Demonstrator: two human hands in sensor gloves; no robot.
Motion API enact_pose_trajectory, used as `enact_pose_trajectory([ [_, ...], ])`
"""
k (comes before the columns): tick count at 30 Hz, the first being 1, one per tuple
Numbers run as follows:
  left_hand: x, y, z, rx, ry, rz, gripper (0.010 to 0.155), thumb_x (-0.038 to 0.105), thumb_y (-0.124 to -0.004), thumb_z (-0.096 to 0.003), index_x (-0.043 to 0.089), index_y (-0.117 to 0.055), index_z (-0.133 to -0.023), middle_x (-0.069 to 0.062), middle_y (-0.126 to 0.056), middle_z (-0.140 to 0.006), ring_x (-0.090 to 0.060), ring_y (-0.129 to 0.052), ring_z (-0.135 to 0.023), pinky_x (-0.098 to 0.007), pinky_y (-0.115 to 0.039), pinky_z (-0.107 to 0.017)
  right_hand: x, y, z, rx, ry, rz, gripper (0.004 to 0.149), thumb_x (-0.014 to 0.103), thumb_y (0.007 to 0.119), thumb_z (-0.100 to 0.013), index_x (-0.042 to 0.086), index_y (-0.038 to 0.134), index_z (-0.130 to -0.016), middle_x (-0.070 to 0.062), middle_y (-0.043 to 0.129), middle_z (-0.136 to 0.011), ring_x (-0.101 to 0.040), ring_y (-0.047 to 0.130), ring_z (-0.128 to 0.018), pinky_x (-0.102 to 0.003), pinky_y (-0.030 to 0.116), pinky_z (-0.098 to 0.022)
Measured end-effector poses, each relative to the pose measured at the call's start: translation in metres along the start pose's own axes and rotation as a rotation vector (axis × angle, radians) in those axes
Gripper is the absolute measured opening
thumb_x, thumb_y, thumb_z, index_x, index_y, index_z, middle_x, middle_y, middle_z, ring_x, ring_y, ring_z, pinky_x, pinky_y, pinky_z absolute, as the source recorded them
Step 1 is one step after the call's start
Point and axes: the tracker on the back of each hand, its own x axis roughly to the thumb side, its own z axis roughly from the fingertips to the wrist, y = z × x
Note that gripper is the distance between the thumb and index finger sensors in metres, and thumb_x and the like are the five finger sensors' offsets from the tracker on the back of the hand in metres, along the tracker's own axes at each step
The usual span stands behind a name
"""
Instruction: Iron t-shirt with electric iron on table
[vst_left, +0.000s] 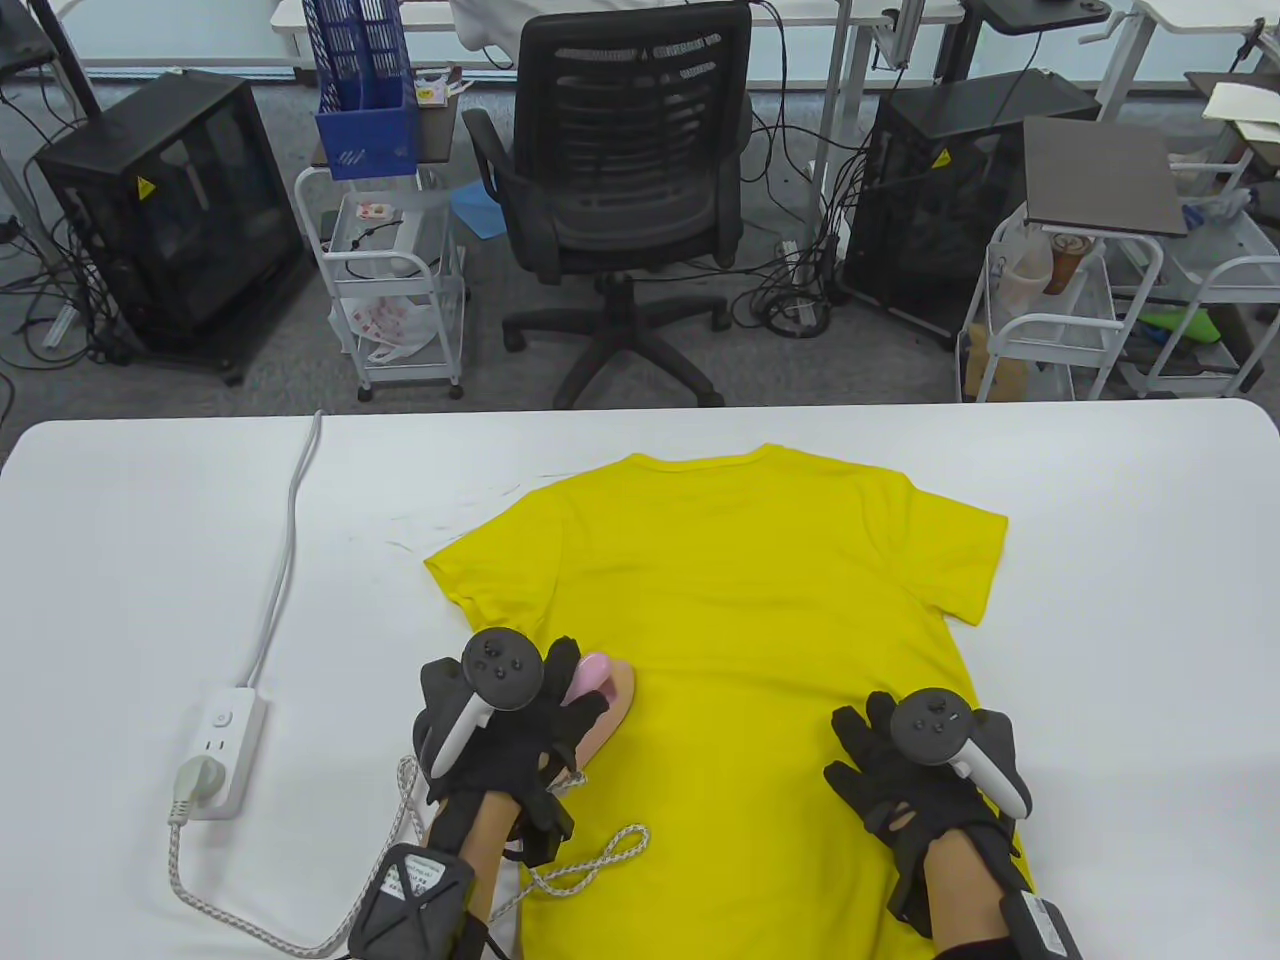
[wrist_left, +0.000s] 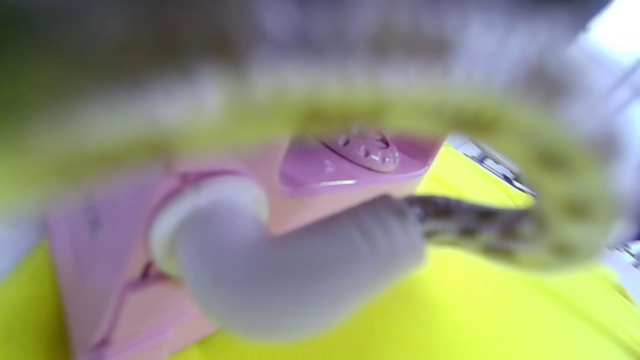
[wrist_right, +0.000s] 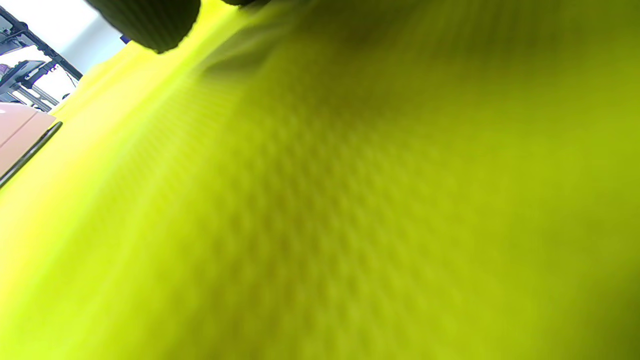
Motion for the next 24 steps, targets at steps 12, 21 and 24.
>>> enact_pose_trajectory([
  [12, 0.090, -0.055, 0.027, -0.299, -0.454, -0.237, 0.070, 0.061, -0.080, -0.0394, 0.038, -0.061, -0.103, 0.007, -0.091, -0.083, -0.016, -0.103, -0.058, -0.051, -0.075, -0.066, -0.001, 0.000, 0.000, -0.002, -0.002, -0.001, 0.066, 0.053, 0.067, -0.049, 0.039, 0.034, -0.104, 0.001, 0.009, -0.111, -0.028, -0.001, -0.098, -0.058, 0.006, -0.064],
  [21, -0.015, 0.008, -0.003, 0.124, 0.123, 0.003, 0.073, 0.057, -0.080, -0.0419, 0.032, -0.055, -0.106, 0.001, -0.087, -0.084, -0.020, -0.098, -0.055, -0.052, -0.071, -0.066, -0.002, -0.001, 0.001, 0.005, -0.009, -0.010, 0.066, 0.053, 0.067, -0.049, 0.038, 0.035, -0.104, 0.001, 0.010, -0.111, -0.027, 0.000, -0.098, -0.057, 0.006, -0.065],
  [24, -0.013, 0.006, -0.003, 0.027, 0.044, 0.061, 0.072, 0.056, -0.081, -0.0423, 0.032, -0.056, -0.105, 0.000, -0.088, -0.082, -0.020, -0.099, -0.053, -0.052, -0.072, -0.065, 0.000, 0.000, 0.000, 0.005, -0.004, -0.003, 0.066, 0.053, 0.067, -0.049, 0.038, 0.034, -0.104, 0.001, 0.009, -0.111, -0.028, -0.001, -0.098, -0.058, 0.006, -0.064],
])
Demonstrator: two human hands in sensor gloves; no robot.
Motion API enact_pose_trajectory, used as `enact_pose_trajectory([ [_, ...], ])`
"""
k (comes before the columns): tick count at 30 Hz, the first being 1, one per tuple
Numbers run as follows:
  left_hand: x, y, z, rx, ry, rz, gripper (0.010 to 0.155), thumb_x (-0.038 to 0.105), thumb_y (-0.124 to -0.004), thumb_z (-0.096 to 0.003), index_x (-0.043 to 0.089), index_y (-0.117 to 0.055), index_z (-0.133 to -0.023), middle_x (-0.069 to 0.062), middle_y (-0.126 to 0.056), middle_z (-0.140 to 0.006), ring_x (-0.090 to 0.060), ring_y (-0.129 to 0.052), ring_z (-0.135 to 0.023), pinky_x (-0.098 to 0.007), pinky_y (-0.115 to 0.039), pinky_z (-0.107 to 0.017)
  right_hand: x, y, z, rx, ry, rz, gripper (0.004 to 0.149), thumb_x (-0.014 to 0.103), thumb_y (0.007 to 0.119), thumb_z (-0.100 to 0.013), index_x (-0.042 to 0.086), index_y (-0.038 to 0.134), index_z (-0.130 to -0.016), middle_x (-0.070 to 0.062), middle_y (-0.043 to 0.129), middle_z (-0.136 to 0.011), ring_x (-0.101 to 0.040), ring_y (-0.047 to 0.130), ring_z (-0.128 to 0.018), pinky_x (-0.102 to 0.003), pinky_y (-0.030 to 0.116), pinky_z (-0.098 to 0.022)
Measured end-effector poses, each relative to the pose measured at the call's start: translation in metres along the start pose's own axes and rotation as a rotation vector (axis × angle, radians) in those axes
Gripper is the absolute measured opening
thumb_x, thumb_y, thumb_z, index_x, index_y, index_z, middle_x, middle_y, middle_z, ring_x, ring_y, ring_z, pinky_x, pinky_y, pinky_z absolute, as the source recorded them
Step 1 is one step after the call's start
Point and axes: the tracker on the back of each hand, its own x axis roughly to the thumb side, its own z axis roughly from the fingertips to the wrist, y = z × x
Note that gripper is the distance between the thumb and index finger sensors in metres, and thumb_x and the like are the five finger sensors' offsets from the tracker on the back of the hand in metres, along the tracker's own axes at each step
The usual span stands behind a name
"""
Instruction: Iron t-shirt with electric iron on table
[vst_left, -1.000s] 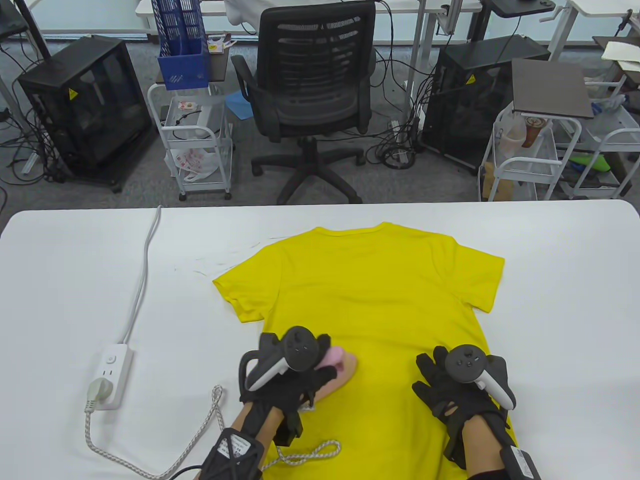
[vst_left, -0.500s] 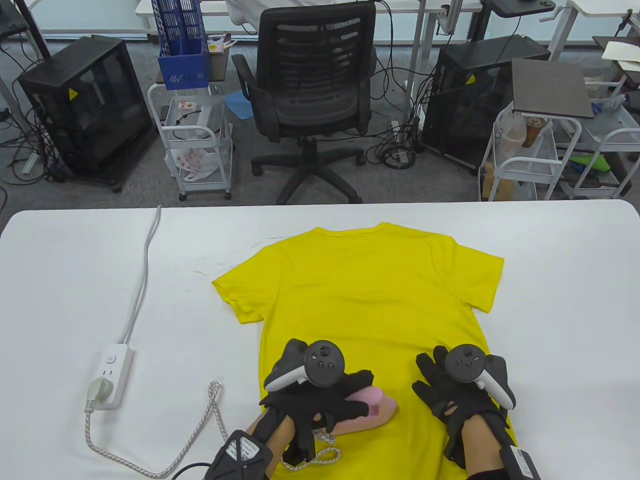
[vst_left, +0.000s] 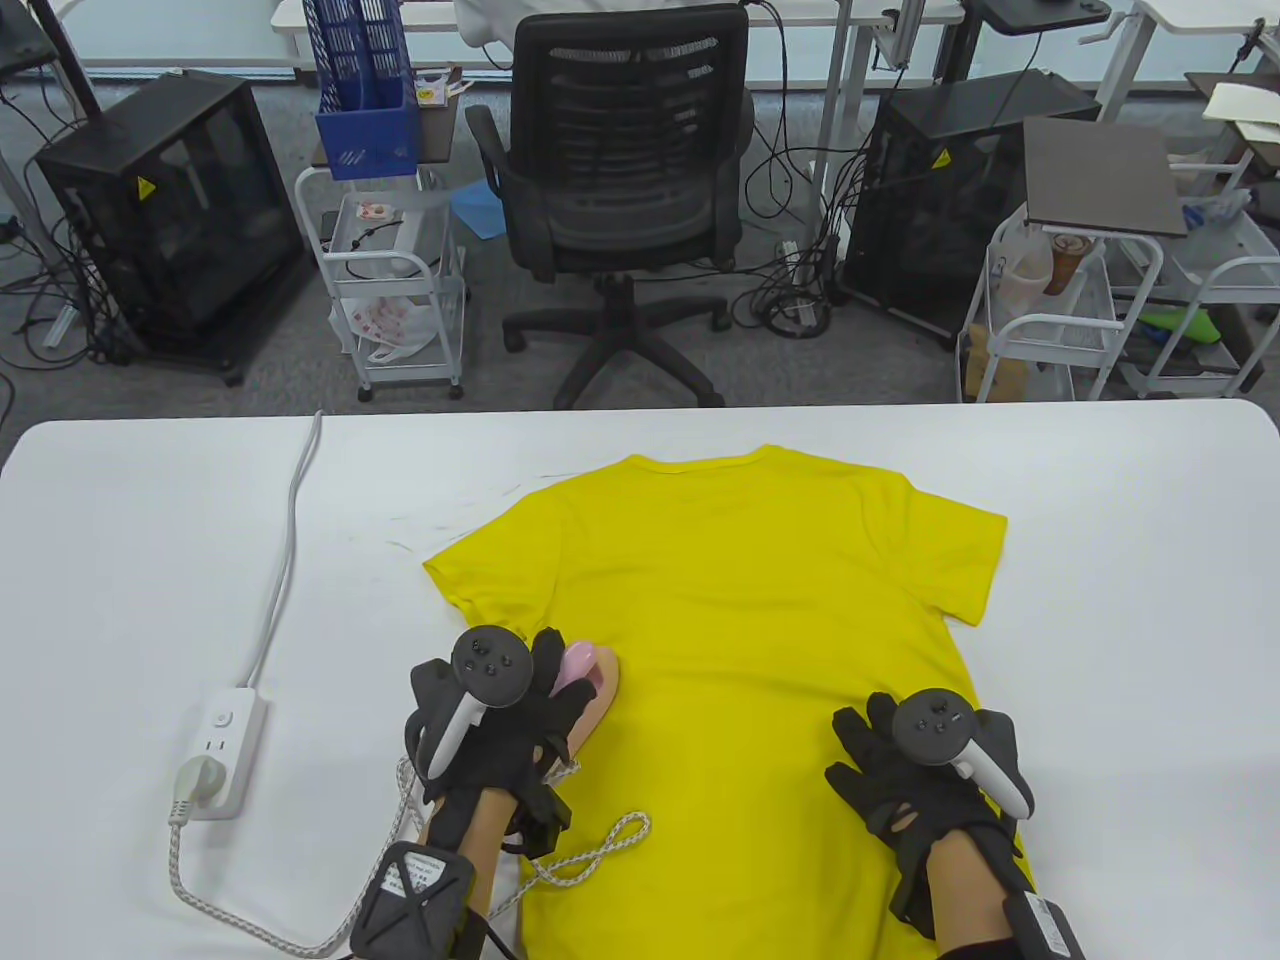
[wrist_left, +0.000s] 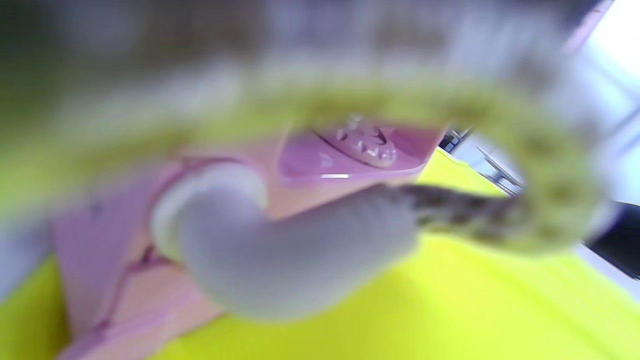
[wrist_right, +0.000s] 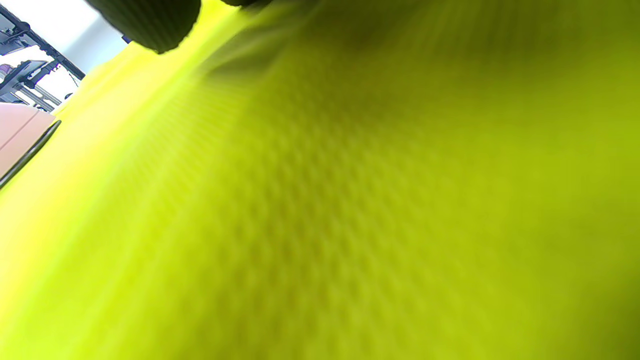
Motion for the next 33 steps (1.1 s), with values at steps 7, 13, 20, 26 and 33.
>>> enact_pose_trajectory([
  [7, 0.080, -0.060, 0.023, -0.388, -0.453, -0.167, 0.070, 0.060, -0.080, -0.0418, 0.035, -0.059, -0.105, 0.005, -0.090, -0.082, -0.018, -0.100, -0.055, -0.050, -0.073, -0.067, 0.000, 0.001, 0.000, -0.008, 0.004, 0.006, 0.066, 0.053, 0.067, -0.049, 0.039, 0.033, -0.104, 0.001, 0.009, -0.110, -0.028, -0.001, -0.098, -0.058, 0.005, -0.064],
  [13, 0.105, -0.076, 0.041, -0.351, -0.544, -0.289, 0.070, 0.062, -0.078, -0.0401, 0.036, -0.061, -0.103, 0.006, -0.092, -0.080, -0.015, -0.103, -0.055, -0.052, -0.074, -0.067, 0.001, 0.001, 0.000, -0.009, 0.004, 0.009, 0.066, 0.053, 0.067, -0.049, 0.039, 0.034, -0.104, 0.001, 0.009, -0.110, -0.028, -0.001, -0.098, -0.058, 0.006, -0.064],
  [20, 0.051, -0.032, 0.009, 0.064, -0.076, -0.316, 0.077, 0.058, -0.082, -0.0391, 0.032, -0.054, -0.106, 0.004, -0.087, -0.083, -0.016, -0.099, -0.056, -0.054, -0.069, -0.069, -0.001, 0.001, 0.000, -0.003, -0.003, 0.002, 0.066, 0.053, 0.067, -0.049, 0.039, 0.034, -0.104, 0.001, 0.010, -0.111, -0.028, 0.000, -0.098, -0.057, 0.006, -0.065],
  [26, 0.030, -0.021, 0.004, -0.016, -0.087, -0.166, 0.075, 0.055, -0.085, -0.0408, 0.032, -0.055, -0.106, 0.004, -0.088, -0.080, -0.015, -0.098, -0.053, -0.051, -0.072, -0.066, -0.001, 0.001, 0.000, 0.001, -0.002, 0.003, 0.066, 0.054, 0.067, -0.049, 0.038, 0.034, -0.104, 0.001, 0.009, -0.111, -0.028, -0.001, -0.098, -0.058, 0.006, -0.065],
  [33, 0.095, -0.075, 0.033, -0.384, -0.508, -0.225, 0.073, 0.062, -0.080, -0.0396, 0.036, -0.060, -0.104, 0.006, -0.091, -0.079, -0.015, -0.100, -0.053, -0.050, -0.074, -0.067, 0.000, 0.001, 0.000, -0.008, 0.002, 0.002, 0.066, 0.054, 0.067, -0.049, 0.038, 0.034, -0.104, 0.001, 0.009, -0.111, -0.028, 0.000, -0.098, -0.058, 0.006, -0.064],
])
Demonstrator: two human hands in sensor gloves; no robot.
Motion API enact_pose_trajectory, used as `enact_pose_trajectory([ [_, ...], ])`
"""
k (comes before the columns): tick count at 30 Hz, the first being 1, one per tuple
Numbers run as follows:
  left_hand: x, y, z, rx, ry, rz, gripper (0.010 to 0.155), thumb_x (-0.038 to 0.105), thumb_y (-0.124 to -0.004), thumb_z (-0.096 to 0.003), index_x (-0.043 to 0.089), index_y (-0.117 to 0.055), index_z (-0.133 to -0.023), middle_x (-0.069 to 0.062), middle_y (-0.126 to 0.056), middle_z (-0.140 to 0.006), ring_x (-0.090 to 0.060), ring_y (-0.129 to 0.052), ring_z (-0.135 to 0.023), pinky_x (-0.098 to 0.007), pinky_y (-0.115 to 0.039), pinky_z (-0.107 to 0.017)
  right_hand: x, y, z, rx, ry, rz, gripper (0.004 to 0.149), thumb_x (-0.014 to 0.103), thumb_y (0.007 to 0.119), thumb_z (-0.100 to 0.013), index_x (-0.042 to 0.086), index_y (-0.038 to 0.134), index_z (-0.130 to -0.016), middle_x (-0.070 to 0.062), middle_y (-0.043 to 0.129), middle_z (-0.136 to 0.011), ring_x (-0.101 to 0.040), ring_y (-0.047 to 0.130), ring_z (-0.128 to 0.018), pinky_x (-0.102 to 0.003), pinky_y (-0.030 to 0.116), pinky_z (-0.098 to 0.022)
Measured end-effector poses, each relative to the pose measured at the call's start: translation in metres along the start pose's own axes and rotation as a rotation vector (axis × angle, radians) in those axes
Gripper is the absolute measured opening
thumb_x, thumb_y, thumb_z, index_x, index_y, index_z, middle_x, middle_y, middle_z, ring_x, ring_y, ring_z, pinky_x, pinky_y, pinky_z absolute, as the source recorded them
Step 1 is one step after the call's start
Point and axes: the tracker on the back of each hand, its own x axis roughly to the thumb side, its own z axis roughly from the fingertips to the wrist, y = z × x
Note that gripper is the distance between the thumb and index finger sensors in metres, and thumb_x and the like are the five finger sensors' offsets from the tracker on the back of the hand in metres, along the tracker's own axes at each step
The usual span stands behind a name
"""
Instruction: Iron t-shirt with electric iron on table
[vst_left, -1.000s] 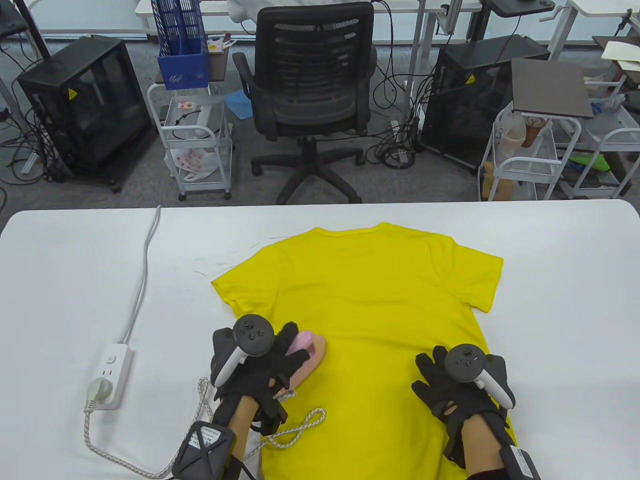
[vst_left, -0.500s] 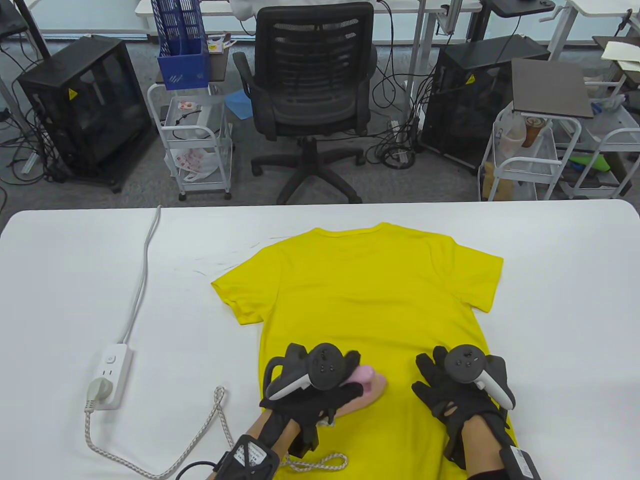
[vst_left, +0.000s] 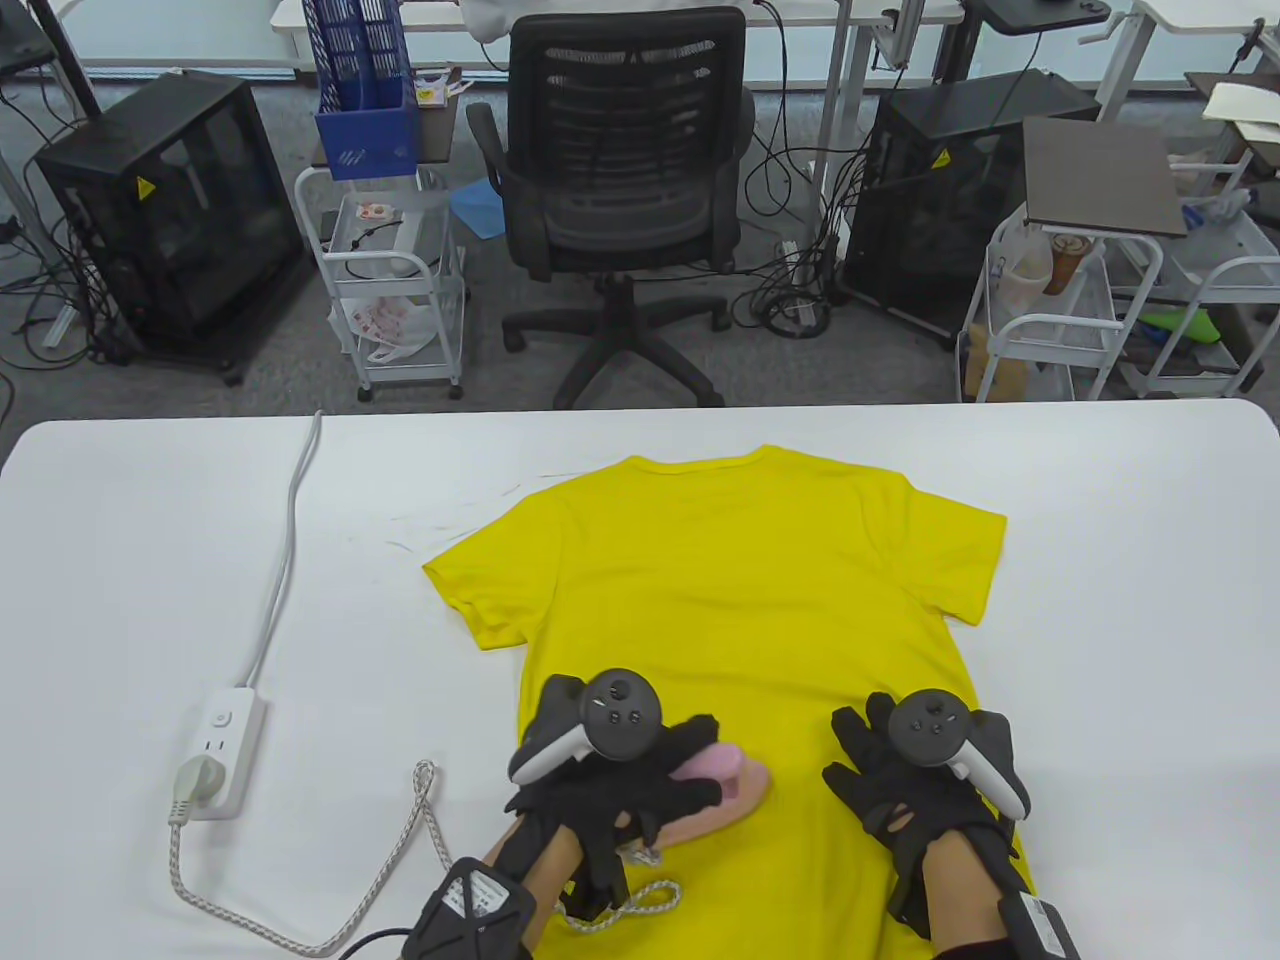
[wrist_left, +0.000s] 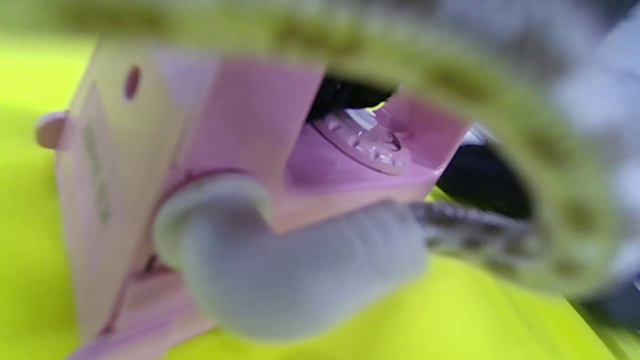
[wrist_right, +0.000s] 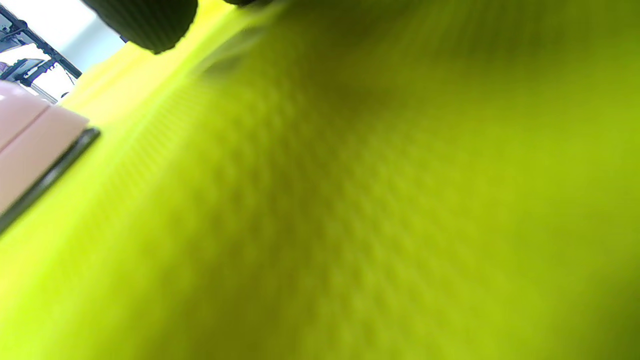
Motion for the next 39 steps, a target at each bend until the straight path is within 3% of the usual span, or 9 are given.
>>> enact_pose_trajectory([
  [3, 0.032, -0.014, -0.002, -0.031, -0.119, -0.123, 0.072, 0.063, -0.079, -0.0386, 0.037, -0.061, -0.103, 0.008, -0.091, -0.079, -0.015, -0.102, -0.054, -0.050, -0.074, -0.067, -0.001, 0.000, 0.000, 0.003, -0.002, -0.006, 0.066, 0.053, 0.067, -0.049, 0.038, 0.034, -0.104, 0.001, 0.010, -0.111, -0.028, 0.000, -0.098, -0.058, 0.006, -0.065],
  [6, 0.034, -0.012, -0.002, 0.011, -0.079, -0.163, 0.072, 0.063, -0.080, -0.0374, 0.038, -0.062, -0.102, 0.008, -0.092, -0.078, -0.014, -0.103, -0.054, -0.050, -0.075, -0.066, 0.000, 0.000, 0.000, 0.003, -0.003, -0.005, 0.066, 0.053, 0.067, -0.049, 0.038, 0.034, -0.104, 0.001, 0.010, -0.111, -0.028, 0.000, -0.098, -0.058, 0.006, -0.065],
  [13, -0.049, 0.031, 0.013, 0.319, 0.423, -0.093, 0.074, 0.061, -0.079, -0.0390, 0.035, -0.057, -0.105, 0.005, -0.089, -0.080, -0.015, -0.100, -0.054, -0.052, -0.072, -0.066, -0.003, -0.002, 0.001, 0.010, -0.008, -0.020, 0.066, 0.053, 0.067, -0.049, 0.038, 0.035, -0.104, 0.001, 0.011, -0.111, -0.027, 0.001, -0.098, -0.057, 0.006, -0.065],
  [17, -0.095, 0.046, 0.038, 0.413, 0.580, 0.049, 0.075, 0.059, -0.080, -0.0407, 0.032, -0.055, -0.106, 0.003, -0.088, -0.081, -0.016, -0.099, -0.053, -0.051, -0.071, -0.067, -0.003, -0.002, 0.001, 0.012, -0.009, -0.022, 0.066, 0.053, 0.067, -0.049, 0.038, 0.035, -0.104, 0.001, 0.011, -0.111, -0.028, 0.000, -0.098, -0.057, 0.006, -0.065],
  [22, -0.088, 0.039, 0.031, 0.258, 0.344, 0.153, 0.073, 0.058, -0.082, -0.0410, 0.032, -0.058, -0.105, 0.003, -0.089, -0.078, -0.017, -0.099, -0.051, -0.051, -0.073, -0.065, 0.001, 0.001, 0.000, -0.001, 0.006, -0.002, 0.066, 0.054, 0.067, -0.049, 0.038, 0.034, -0.104, 0.000, 0.009, -0.111, -0.029, 0.000, -0.097, -0.058, 0.006, -0.064],
  [27, -0.012, 0.006, 0.003, 0.026, 0.023, 0.001, 0.073, 0.061, -0.081, -0.0403, 0.035, -0.058, -0.104, 0.006, -0.090, -0.079, -0.015, -0.100, -0.053, -0.050, -0.074, -0.066, -0.001, -0.003, 0.001, 0.004, -0.002, -0.033, 0.065, 0.053, 0.067, -0.049, 0.038, 0.036, -0.104, 0.000, 0.012, -0.111, -0.029, 0.001, -0.098, -0.058, 0.007, -0.065],
  [32, 0.037, -0.020, -0.002, -0.019, -0.149, -0.114, 0.072, 0.062, -0.080, -0.0391, 0.037, -0.059, -0.104, 0.008, -0.090, -0.080, -0.015, -0.101, -0.054, -0.050, -0.074, -0.067, 0.000, -0.010, 0.005, -0.013, -0.014, -0.054, 0.064, 0.053, 0.068, -0.049, 0.036, 0.039, -0.104, -0.003, 0.021, -0.113, -0.031, 0.010, -0.101, -0.060, 0.013, -0.067],
  [35, 0.039, -0.019, -0.001, -0.021, -0.097, -0.127, 0.072, 0.063, -0.080, -0.0387, 0.038, -0.059, -0.103, 0.008, -0.091, -0.079, -0.013, -0.101, -0.054, -0.049, -0.075, -0.066, 0.005, -0.015, 0.010, -0.036, -0.030, -0.015, 0.065, 0.051, 0.073, -0.048, 0.036, 0.044, -0.104, -0.007, 0.030, -0.113, -0.037, 0.019, -0.102, -0.063, 0.022, -0.068],
  [39, 0.010, -0.002, 0.001, 0.043, 0.064, -0.091, 0.073, 0.062, -0.080, -0.0384, 0.039, -0.058, -0.104, 0.008, -0.090, -0.079, -0.013, -0.101, -0.054, -0.050, -0.075, -0.065, 0.023, -0.017, 0.016, -0.006, -0.073, 0.178, 0.089, 0.052, 0.092, -0.039, 0.042, 0.030, -0.103, -0.007, 0.007, -0.111, -0.039, -0.002, -0.096, -0.067, 0.011, -0.066],
])
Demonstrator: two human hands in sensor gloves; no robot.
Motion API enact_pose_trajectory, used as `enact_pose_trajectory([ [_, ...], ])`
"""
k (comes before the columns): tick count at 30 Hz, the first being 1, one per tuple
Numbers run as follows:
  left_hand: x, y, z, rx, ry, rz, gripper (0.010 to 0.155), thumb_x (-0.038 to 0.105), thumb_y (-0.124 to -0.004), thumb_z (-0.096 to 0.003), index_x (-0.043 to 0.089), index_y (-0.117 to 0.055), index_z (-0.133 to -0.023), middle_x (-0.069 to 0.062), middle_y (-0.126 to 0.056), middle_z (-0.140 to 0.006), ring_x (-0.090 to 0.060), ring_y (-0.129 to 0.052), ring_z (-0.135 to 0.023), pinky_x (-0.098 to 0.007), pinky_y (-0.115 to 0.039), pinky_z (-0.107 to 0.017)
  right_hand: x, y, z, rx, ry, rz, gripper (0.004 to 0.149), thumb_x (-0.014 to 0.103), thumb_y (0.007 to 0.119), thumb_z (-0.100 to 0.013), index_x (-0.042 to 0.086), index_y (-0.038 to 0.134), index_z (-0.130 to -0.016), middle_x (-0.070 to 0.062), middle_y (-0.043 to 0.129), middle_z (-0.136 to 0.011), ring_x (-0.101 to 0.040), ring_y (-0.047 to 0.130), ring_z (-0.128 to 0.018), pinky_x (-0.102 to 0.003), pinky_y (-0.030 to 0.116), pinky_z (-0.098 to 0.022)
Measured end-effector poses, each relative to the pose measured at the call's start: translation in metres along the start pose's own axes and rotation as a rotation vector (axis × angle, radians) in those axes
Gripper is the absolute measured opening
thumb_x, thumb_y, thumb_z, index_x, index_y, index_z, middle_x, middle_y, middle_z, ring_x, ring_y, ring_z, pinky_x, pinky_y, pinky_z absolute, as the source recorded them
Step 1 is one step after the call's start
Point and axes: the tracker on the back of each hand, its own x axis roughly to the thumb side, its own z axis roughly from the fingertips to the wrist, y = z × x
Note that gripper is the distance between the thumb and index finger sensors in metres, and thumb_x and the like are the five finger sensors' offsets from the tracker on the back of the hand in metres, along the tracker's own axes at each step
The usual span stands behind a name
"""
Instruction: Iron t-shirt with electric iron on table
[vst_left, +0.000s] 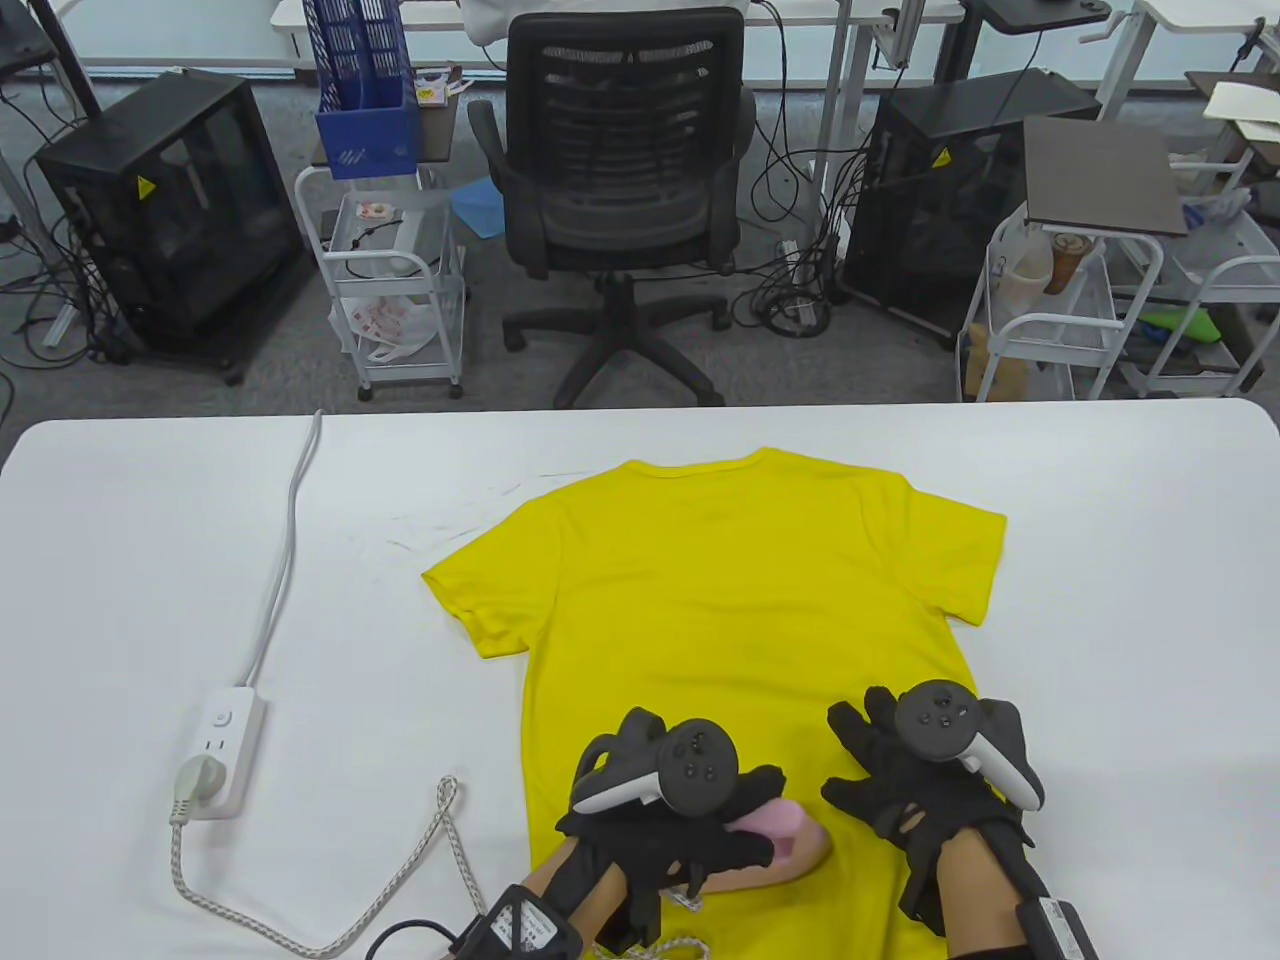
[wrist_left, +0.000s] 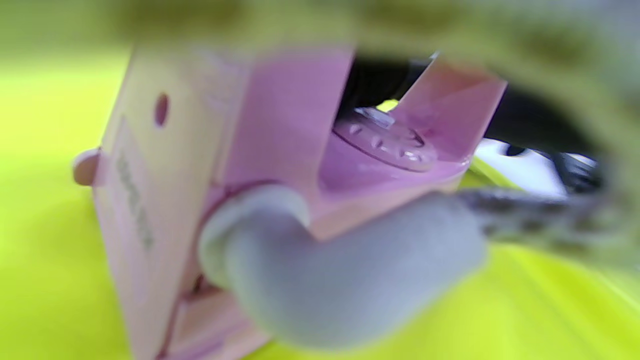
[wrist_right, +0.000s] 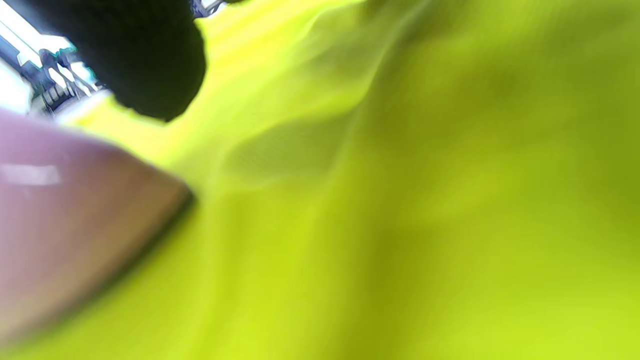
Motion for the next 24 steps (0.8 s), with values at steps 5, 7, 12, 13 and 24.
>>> enact_pose_trajectory([
  [5, -0.058, 0.022, 0.014, 0.059, 0.166, 0.090, 0.072, 0.060, -0.082, -0.0382, 0.041, -0.058, -0.104, 0.006, -0.089, -0.080, -0.015, -0.099, -0.056, -0.052, -0.072, -0.066, 0.007, 0.024, -0.012, 0.196, 0.052, 0.057, 0.105, 0.058, 0.097, -0.033, 0.041, 0.018, -0.102, -0.009, -0.001, -0.108, -0.042, -0.003, -0.095, -0.068, 0.013, -0.067],
  [7, -0.080, 0.029, 0.024, 0.081, 0.228, 0.132, 0.072, 0.059, -0.083, -0.0381, 0.041, -0.059, -0.104, 0.006, -0.089, -0.080, -0.017, -0.098, -0.057, -0.053, -0.071, -0.066, 0.015, 0.023, -0.011, 0.153, 0.032, 0.074, 0.104, 0.060, 0.097, -0.032, 0.039, 0.024, -0.103, -0.010, 0.002, -0.110, -0.043, -0.001, -0.097, -0.069, 0.016, -0.067],
  [12, -0.119, 0.040, 0.043, 0.121, 0.328, 0.219, 0.072, 0.058, -0.084, -0.0385, 0.040, -0.059, -0.104, 0.005, -0.089, -0.080, -0.018, -0.098, -0.056, -0.053, -0.071, -0.066, 0.043, 0.023, -0.011, -0.013, -0.019, 0.156, 0.091, 0.056, 0.096, -0.032, 0.033, 0.045, -0.103, -0.014, 0.030, -0.113, -0.045, 0.030, -0.100, -0.063, 0.042, -0.069],
  [13, -0.123, 0.042, 0.045, 0.128, 0.346, 0.232, 0.072, 0.057, -0.084, -0.0385, 0.039, -0.060, -0.104, 0.004, -0.090, -0.079, -0.018, -0.098, -0.056, -0.053, -0.071, -0.066, 0.052, 0.025, -0.013, -0.058, -0.054, 0.154, 0.086, 0.053, 0.098, -0.031, 0.032, 0.053, -0.101, -0.014, 0.039, -0.112, -0.044, 0.039, -0.098, -0.062, 0.047, -0.068],
  [24, -0.062, 0.046, 0.032, 0.135, 0.068, 0.241, 0.072, 0.057, -0.084, -0.0394, 0.036, -0.060, -0.103, 0.005, -0.091, -0.077, -0.017, -0.099, -0.052, -0.051, -0.073, -0.065, 0.076, 0.018, -0.009, -0.090, -0.080, 0.135, 0.065, 0.048, 0.078, -0.045, 0.035, 0.049, -0.101, -0.010, 0.038, -0.112, -0.041, 0.037, -0.100, -0.062, 0.042, -0.070],
])
